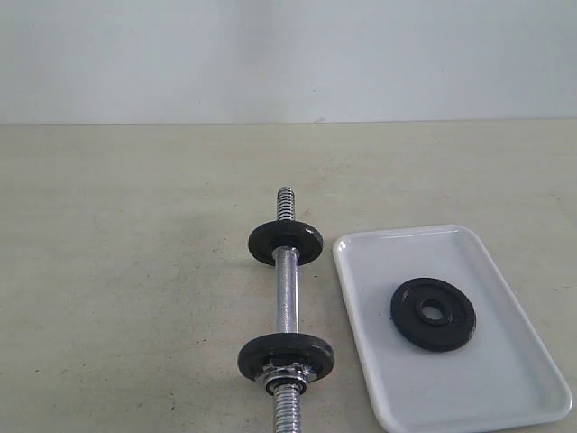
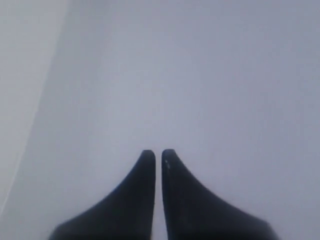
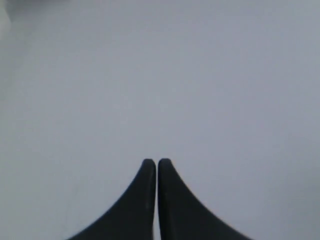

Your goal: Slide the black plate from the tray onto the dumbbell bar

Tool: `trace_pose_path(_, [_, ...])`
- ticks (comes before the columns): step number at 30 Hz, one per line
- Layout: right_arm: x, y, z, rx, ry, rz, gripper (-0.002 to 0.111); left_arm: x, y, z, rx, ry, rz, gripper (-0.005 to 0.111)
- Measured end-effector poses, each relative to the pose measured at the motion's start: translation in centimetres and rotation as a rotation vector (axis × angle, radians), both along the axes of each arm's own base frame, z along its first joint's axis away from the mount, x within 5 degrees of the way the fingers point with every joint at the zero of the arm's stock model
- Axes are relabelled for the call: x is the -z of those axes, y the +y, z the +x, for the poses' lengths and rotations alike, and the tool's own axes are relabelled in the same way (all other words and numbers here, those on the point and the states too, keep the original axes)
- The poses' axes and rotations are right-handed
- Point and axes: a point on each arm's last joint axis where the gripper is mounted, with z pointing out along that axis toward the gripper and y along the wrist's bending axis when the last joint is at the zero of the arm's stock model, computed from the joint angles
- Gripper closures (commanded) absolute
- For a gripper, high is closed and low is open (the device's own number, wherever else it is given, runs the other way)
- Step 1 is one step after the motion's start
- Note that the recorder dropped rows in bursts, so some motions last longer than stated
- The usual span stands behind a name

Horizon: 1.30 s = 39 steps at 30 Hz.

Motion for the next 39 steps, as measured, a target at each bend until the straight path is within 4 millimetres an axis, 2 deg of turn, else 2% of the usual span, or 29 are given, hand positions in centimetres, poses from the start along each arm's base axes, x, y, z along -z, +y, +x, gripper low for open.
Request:
trace_pose_path(2, [-1.0, 0.0, -1.2, -0.012, -0.117, 0.007, 0.108, -0.4, 0.0, -0.9, 0.004, -0.107, 0.003, 0.102])
trace_pose_path(6, [-2.7, 0.0, -2.5, -0.027, -0.234, 0.013, 0.108, -0.5, -0.1, -1.4, 0.006, -0.158, 0.006, 0.102])
trace_pose_path(13, [-2.9, -0.7, -2.8, -0.042, -0.253, 0.094, 0.108, -1.0, 0.1, -1.7, 0.006, -0.186, -0.014, 0.102])
trace_pose_path(16, [-3.0, -1.1, -2.9, -0.056, -0.259, 0.140, 0.108, -2.1, 0.2, -2.3, 0.007, -0.229, -0.029, 0.102])
trace_pose_path(18, [-3.8, -1.1, -2.7, -0.044, -0.204, 0.141, 0.108, -3.6, 0.2, -2.6, 0.014, -0.219, -0.032, 0.102])
trace_pose_path(20, [-4.9, -1.0, -2.0, -0.007, -0.063, 0.118, 0.108, -5.4, 0.2, -2.5, 0.041, -0.115, -0.039, 0.102])
trace_pose_path(23, [-7.1, -0.5, 0.2, 0.047, 0.308, 0.032, 0.108, -8.7, -0.1, -1.5, 0.102, 0.180, -0.053, 0.102])
trace_pose_path(25, [-8.4, 0.0, 2.3, 0.034, 0.603, -0.026, 0.108, -10.5, 0.0, -0.1, 0.122, 0.417, -0.097, 0.102])
trace_pose_path(27, [-8.7, 0.4, 4.7, 0.008, 0.892, -0.076, 0.108, -11.1, 0.4, 1.8, 0.116, 0.660, -0.180, 0.102])
trace_pose_path(30, [-7.7, 1.0, 7.6, -0.051, 1.318, -0.140, 0.108, -10.8, 0.9, 4.5, 0.033, 1.022, -0.228, 0.102])
trace_pose_path(34, [-4.0, 1.4, 10.6, -0.118, 1.791, -0.214, 0.108, -7.5, 0.6, 7.8, -0.015, 1.519, -0.129, 0.102])
trace_pose_path(36, [-2.8, 1.4, 11.6, -0.139, 1.916, -0.226, 0.108, -6.3, 0.3, 8.9, 0.009, 1.664, -0.092, 0.102])
trace_pose_path(39, [-1.8, 1.5, 13.1, -0.160, 2.001, -0.219, 0.108, -5.7, 0.0, 10.2, 0.045, 1.728, -0.088, 0.102])
